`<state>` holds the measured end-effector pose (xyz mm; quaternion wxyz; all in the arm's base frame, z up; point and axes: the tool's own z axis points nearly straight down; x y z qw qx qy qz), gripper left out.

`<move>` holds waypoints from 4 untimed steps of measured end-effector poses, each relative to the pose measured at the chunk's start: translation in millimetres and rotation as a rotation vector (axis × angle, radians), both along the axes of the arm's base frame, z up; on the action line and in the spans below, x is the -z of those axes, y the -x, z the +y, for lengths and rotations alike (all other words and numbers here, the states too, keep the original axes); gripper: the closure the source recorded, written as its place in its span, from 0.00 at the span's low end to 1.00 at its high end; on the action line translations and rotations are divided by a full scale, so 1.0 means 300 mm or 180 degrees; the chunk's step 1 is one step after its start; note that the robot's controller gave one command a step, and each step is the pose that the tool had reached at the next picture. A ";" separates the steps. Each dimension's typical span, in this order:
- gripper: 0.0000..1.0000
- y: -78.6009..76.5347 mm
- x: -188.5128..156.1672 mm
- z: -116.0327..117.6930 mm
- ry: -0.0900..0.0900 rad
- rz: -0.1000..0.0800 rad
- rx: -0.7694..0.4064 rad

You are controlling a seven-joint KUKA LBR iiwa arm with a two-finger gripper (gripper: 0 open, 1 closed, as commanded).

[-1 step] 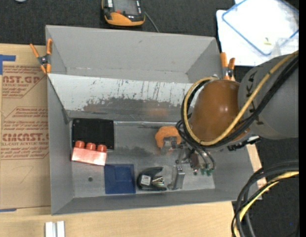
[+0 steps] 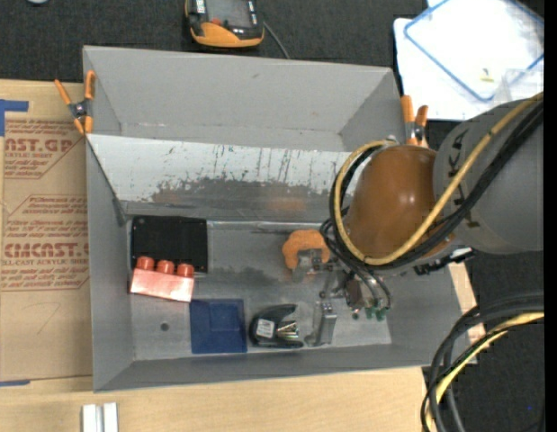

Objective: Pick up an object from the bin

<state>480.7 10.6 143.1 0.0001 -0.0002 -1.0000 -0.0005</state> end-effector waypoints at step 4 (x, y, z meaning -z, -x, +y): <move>1.00 -0.016 0.238 0.145 -0.0006 -0.0048 -0.0484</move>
Offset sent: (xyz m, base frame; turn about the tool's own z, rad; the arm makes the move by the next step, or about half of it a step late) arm 0.0184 0.0292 -0.0731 -0.0951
